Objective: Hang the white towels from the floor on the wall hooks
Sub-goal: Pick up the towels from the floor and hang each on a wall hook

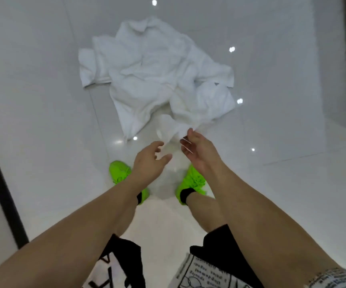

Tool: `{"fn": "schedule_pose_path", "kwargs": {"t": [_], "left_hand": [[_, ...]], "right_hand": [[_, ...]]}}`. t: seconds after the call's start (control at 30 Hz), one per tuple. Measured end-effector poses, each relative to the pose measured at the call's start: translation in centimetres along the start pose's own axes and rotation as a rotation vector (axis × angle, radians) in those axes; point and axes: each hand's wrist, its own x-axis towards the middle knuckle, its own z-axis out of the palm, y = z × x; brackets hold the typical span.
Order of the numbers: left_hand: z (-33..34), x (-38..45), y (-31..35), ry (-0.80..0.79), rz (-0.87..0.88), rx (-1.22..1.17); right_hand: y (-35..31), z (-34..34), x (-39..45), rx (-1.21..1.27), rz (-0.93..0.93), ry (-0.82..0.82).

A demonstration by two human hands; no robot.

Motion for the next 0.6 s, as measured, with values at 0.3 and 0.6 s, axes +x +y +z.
{"fn": "schedule_pose_path", "kwargs": {"t": [0.3, 0.6], "left_hand": [[-5.6, -17.8, 31.7, 0.007, 0.614, 0.217], [4.7, -31.2, 56.1, -0.016, 1.342, 0.598]], "right_hand": [[-22.4, -1.9, -27.9, -0.261, -0.401, -0.14], [-36.1, -17.3, -46.3, -0.389, -0.902, 0.354]]}}
